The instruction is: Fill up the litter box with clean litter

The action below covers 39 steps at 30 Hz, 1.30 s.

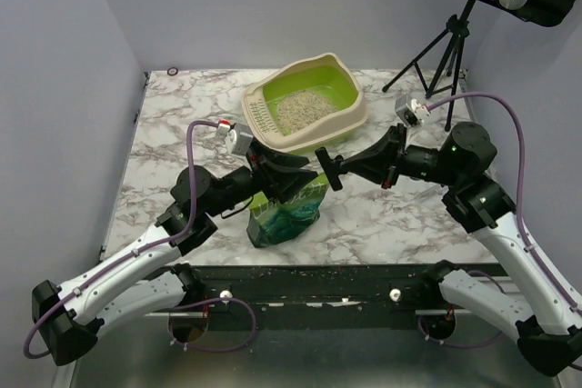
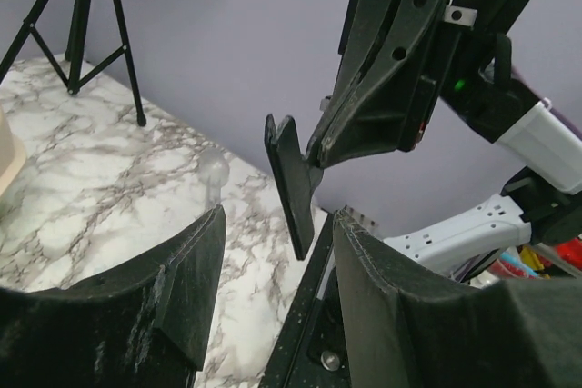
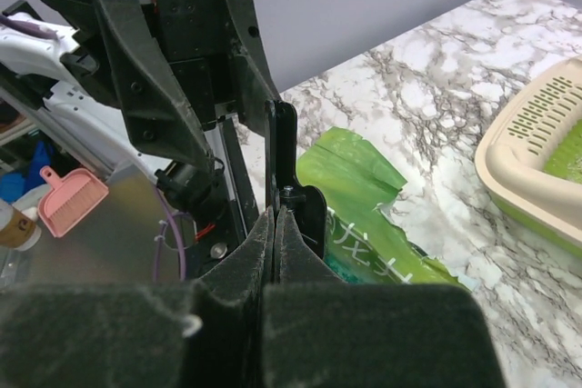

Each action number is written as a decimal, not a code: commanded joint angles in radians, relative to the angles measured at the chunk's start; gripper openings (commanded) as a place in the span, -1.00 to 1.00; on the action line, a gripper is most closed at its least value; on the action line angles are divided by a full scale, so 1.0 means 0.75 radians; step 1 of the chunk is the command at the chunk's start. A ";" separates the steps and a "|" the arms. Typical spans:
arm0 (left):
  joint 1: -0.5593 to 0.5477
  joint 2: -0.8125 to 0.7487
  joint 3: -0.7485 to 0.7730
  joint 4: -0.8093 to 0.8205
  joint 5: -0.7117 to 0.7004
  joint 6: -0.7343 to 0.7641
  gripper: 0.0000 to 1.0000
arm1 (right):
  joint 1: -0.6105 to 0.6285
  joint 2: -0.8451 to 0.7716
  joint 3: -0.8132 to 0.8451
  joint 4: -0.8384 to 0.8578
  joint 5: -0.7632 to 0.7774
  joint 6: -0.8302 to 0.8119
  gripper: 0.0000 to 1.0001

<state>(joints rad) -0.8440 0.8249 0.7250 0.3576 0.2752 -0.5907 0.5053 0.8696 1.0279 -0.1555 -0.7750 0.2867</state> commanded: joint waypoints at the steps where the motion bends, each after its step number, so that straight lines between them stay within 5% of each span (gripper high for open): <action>1: 0.017 0.013 -0.024 0.196 0.040 -0.051 0.17 | 0.040 -0.008 0.022 0.039 -0.047 -0.010 -0.99; 16: 0.027 0.080 -0.028 0.298 0.052 -0.037 0.05 | 0.136 0.057 -0.004 0.101 -0.041 -0.008 -0.99; 25: 0.037 0.070 -0.034 0.307 0.093 -0.012 -1.00 | 0.140 0.084 0.004 0.062 -0.034 -0.034 -0.97; 33: 0.039 0.039 -0.001 0.217 0.224 0.076 -1.00 | 0.140 0.041 0.030 -0.056 0.088 -0.112 0.11; 39: 0.037 -0.018 0.009 0.143 0.322 0.119 -1.00 | 0.140 0.015 0.043 -0.136 0.084 -0.196 0.34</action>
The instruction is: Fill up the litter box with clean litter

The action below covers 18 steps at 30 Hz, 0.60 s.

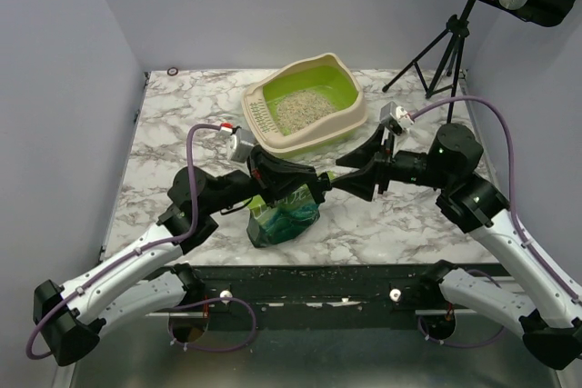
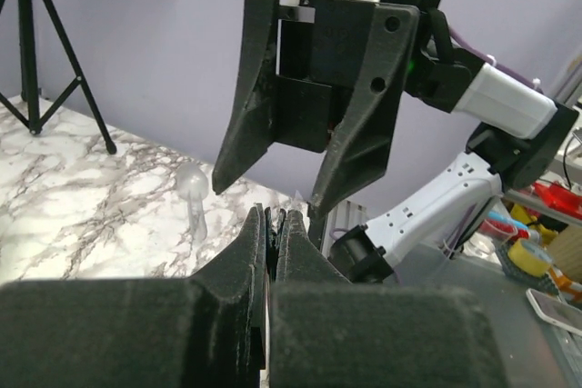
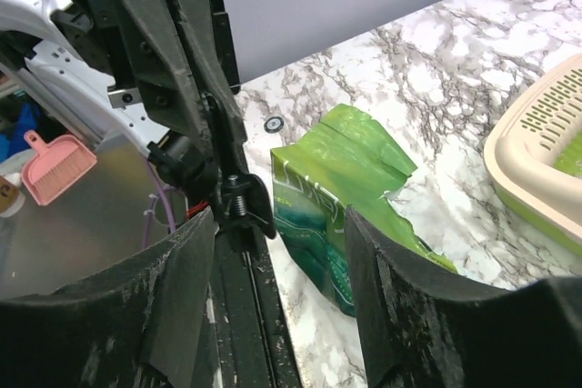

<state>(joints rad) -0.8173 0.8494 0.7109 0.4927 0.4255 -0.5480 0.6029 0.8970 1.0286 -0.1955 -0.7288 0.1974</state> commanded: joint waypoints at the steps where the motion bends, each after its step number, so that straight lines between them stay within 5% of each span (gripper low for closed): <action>1: 0.002 -0.057 0.028 -0.037 0.134 0.062 -1.00 | 0.010 -0.016 0.038 -0.079 0.011 -0.077 0.34; 12: 0.004 -0.046 0.046 -0.050 0.193 0.050 -1.00 | 0.014 0.011 -0.020 0.130 -0.376 0.007 0.34; 18: 0.002 -0.036 0.044 -0.021 0.200 0.041 -1.00 | 0.026 0.047 -0.032 0.144 -0.393 0.017 0.35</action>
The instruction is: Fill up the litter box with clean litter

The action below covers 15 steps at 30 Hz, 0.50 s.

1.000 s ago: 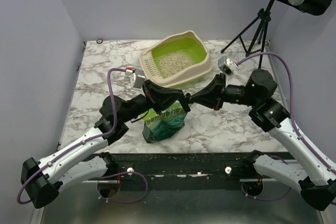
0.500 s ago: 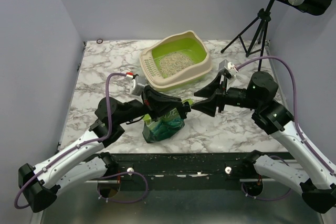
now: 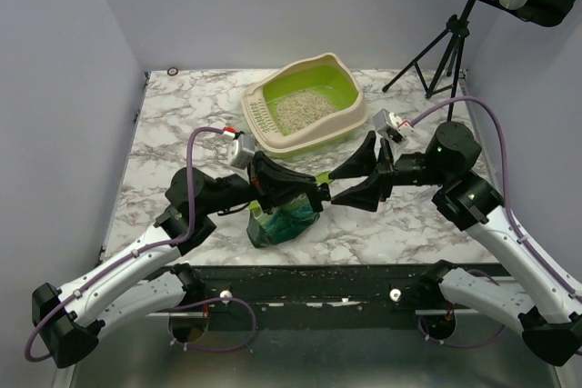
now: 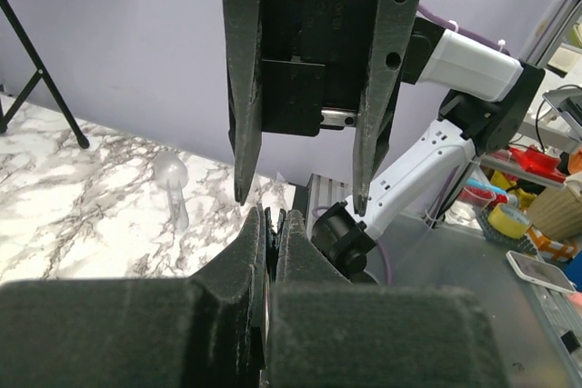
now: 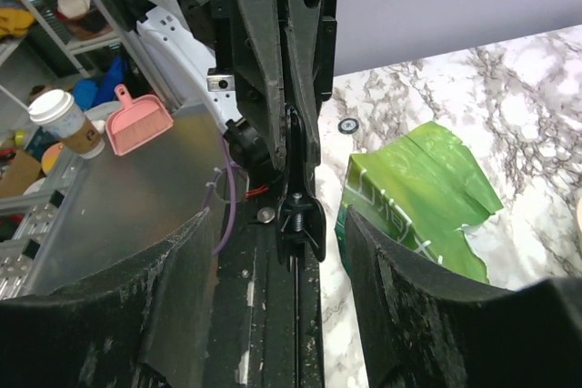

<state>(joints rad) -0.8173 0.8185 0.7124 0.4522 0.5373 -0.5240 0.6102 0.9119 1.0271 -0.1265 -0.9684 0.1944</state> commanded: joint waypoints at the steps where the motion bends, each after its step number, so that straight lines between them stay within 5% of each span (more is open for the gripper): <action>1: 0.002 0.007 0.042 0.041 0.057 0.003 -1.00 | 0.019 0.034 -0.030 0.052 -0.061 0.019 0.35; 15: 0.002 0.023 0.052 0.101 0.079 -0.027 -1.00 | 0.115 0.099 -0.036 0.013 0.007 -0.057 0.31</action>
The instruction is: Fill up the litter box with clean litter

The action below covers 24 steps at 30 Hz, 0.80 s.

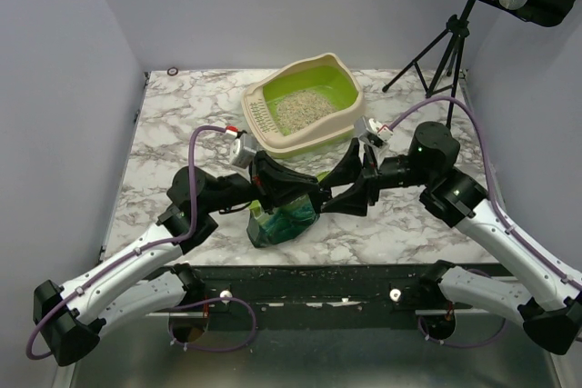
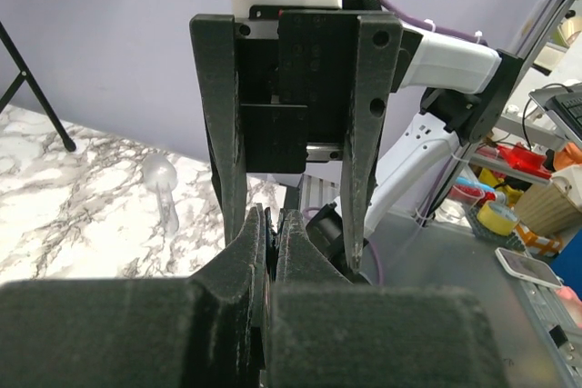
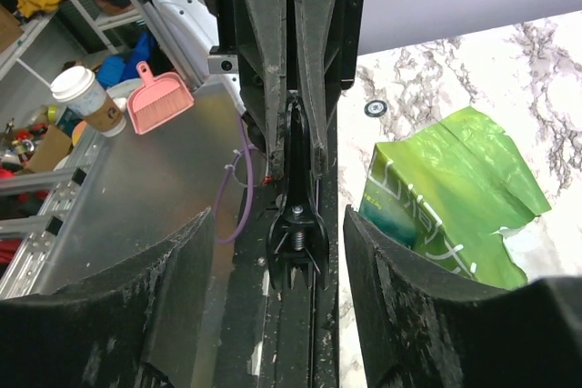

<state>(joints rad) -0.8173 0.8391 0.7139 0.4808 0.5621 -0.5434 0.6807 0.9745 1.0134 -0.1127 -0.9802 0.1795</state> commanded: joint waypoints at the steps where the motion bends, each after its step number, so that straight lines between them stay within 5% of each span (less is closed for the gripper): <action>1: 0.002 -0.006 0.052 0.060 0.046 0.000 -1.00 | 0.021 0.018 -0.020 -0.011 0.031 -0.039 0.29; 9: 0.002 -0.012 0.046 0.052 0.058 0.011 -1.00 | 0.029 0.002 -0.034 -0.013 0.037 -0.041 0.03; 24: 0.004 -0.037 0.020 0.034 0.065 0.013 -1.00 | 0.029 -0.056 -0.056 0.001 0.065 -0.041 0.07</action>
<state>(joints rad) -0.8173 0.8238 0.7258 0.4892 0.5800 -0.5430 0.6949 0.9611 0.9878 -0.1146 -0.9474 0.1562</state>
